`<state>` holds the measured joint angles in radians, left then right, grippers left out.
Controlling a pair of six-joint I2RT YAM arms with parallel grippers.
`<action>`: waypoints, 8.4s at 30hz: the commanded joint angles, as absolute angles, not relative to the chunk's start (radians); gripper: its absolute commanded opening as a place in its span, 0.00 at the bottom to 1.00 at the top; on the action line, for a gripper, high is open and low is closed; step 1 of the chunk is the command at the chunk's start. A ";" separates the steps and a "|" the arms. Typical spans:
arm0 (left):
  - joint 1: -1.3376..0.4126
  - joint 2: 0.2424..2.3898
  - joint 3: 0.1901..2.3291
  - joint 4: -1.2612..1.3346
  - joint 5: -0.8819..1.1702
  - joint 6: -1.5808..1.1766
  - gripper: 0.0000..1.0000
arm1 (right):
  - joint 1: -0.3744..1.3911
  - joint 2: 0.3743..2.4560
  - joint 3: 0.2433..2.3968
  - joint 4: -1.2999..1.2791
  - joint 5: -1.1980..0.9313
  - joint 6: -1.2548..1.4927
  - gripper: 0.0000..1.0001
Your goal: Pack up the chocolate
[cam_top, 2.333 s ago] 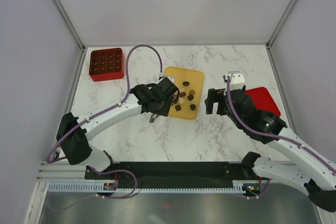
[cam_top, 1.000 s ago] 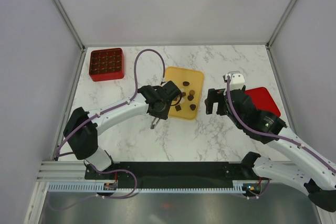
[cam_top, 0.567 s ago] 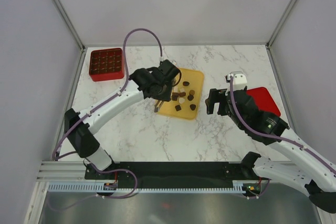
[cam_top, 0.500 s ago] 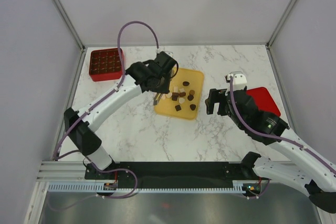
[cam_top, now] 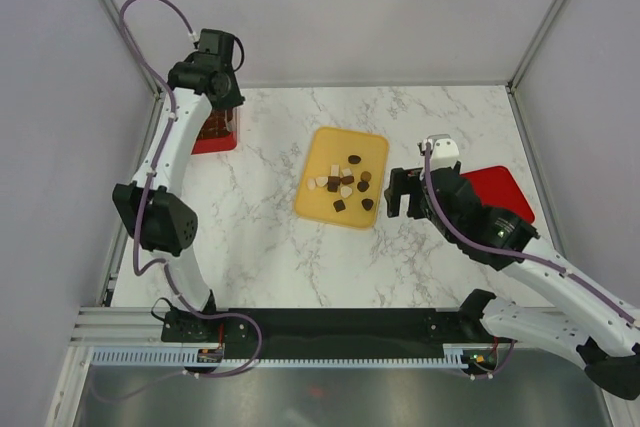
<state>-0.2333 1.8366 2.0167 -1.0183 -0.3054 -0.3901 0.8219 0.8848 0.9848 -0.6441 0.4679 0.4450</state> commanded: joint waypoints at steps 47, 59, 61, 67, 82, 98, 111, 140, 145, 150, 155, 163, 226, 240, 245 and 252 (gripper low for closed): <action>-0.066 2.181 2.123 -0.819 -0.273 -0.224 0.39 | 0.822 0.999 1.012 -0.548 0.554 0.370 0.96; -0.067 2.137 2.062 -0.808 -0.272 -0.222 0.38 | 0.822 0.989 1.011 -0.552 0.551 0.371 0.96; -0.067 2.135 2.062 -0.808 -0.272 -0.222 0.38 | 0.822 0.988 1.011 -0.552 0.551 0.370 0.96; -0.069 2.117 2.046 -0.807 -0.270 -0.224 0.39 | 0.822 0.989 1.008 -0.552 0.552 0.371 0.96; -0.071 2.094 2.074 -0.810 -0.273 -0.186 0.48 | 0.824 0.979 1.009 -0.557 0.558 0.373 0.96; -0.374 1.612 1.632 -0.810 -0.155 -0.201 0.51 | 0.822 0.899 1.075 -0.696 0.601 0.402 0.96; -0.730 1.390 1.270 -0.815 -0.163 -0.409 0.53 | 0.822 0.851 1.071 -0.741 0.581 0.436 0.96; -0.792 1.565 1.269 -0.838 -0.307 -0.474 0.50 | 0.822 0.825 1.049 -0.749 0.612 0.431 0.96; -0.792 1.592 1.285 -0.831 -0.307 -0.466 0.49 | 0.822 0.831 1.046 -0.746 0.621 0.423 0.96; -0.790 1.617 1.296 -0.830 -0.305 -0.463 0.47 | 0.822 0.833 1.046 -0.741 0.621 0.422 0.96; -0.790 1.632 1.293 -0.830 -0.307 -0.466 0.46 | 0.822 0.825 1.042 -0.739 0.624 0.419 0.96; -0.790 1.609 1.304 -0.834 -0.292 -0.463 0.42 | 0.822 0.821 1.040 -0.738 0.621 0.423 0.96; -0.008 2.223 2.237 -0.917 -0.261 -0.195 0.34 | 0.822 0.900 1.011 -0.609 0.609 0.370 0.97; -0.008 2.237 2.220 -0.904 -0.287 -0.175 0.43 | 0.822 0.927 1.002 -0.589 0.621 0.359 0.97; -0.009 2.181 2.198 -0.905 -0.278 -0.166 0.47 | 0.822 0.925 1.015 -0.591 0.623 0.354 0.97; -0.024 2.070 2.139 -0.910 -0.239 -0.158 0.51 | 0.822 0.922 1.035 -0.601 0.620 0.360 0.97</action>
<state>-0.0135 2.2040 2.1532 -0.9348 -0.2535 -0.2077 0.8219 0.9291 1.0039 -0.6205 0.6010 0.3664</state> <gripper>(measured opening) 0.514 0.968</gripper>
